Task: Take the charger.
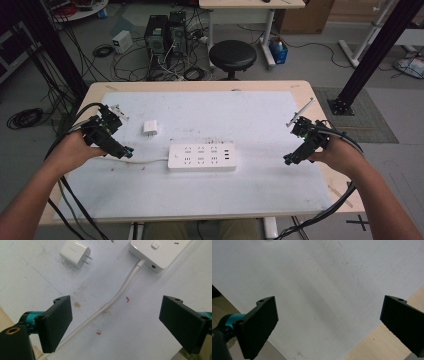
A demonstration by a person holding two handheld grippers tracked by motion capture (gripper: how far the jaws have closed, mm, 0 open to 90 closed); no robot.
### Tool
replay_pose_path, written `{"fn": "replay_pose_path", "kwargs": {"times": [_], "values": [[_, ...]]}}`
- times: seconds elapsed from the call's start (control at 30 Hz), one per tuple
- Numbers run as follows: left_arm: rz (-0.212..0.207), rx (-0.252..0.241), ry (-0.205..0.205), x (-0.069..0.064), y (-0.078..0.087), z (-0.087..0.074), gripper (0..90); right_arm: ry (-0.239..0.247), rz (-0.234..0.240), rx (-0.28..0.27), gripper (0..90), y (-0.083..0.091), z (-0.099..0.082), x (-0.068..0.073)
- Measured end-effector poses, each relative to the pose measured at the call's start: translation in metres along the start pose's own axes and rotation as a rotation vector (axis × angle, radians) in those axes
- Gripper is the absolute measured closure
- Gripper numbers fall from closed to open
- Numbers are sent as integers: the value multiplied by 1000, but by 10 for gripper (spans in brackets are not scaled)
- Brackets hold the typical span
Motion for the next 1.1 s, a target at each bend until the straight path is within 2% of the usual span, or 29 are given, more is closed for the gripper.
{"fn": "replay_pose_path", "kwargs": {"times": [0.1, 0.27, 0.33, 0.53, 0.6, 0.73, 0.8, 0.83, 0.9, 0.97, 1.0, 1.03, 1.07, 1.1], "values": [[-3, -4, 4, 1, 0, 0, 114, -14, 5, 0, 9, 0, 0, 1], [-15, -8, -3, 1, 0, 2, 113, 3, 5, 5, 9, 0, 0, 2], [-17, -11, -3, 3, 0, 6, 113, -6, 11, 4, 9, -1, 2, 2], [-11, -23, 44, 11, -4, 16, 113, 13, 1, 5, 8, -2, 3, 1], [9, -31, 112, 17, -12, 22, 113, 34, 2, -3, 9, -4, 4, 2], [29, -16, 188, 20, -21, 27, 113, 41, 8, -13, 9, -4, 6, 2], [18, -10, 227, 20, -24, 31, 113, 41, 0, -4, 8, -4, 6, 3], [18, -10, 227, 20, -24, 31, 113, 47, -1, -4, 9, -5, 6, 3], [16, -4, 267, 22, -28, 37, 113, 49, -1, -12, 8, -5, 6, 4], [33, -12, 306, 26, -32, 42, 113, 49, 1, -13, 9, -5, 6, 4], [33, -12, 306, 26, -32, 42, 113, 48, -1, -18, 9, -4, 7, 4], [47, -18, 362, 30, -37, 47, 113, 48, -1, -22, 9, -4, 7, 3], [47, -18, 362, 30, -37, 47, 113, 43, 0, -25, 9, -4, 7, 2], [56, -19, 391, 32, -40, 50, 113, 43, 0, -25, 9, -4, 7, 2]]}}
Point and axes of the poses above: each handheld gripper's, and its own axes: y roughly backward along the jaws, z roughly out of its top, x roughly to its left, the point moved 8 cm from there along -y, roughly forward along the jaws, and after that the axes turned 3 degrees about -z, right-handed, at the moved point
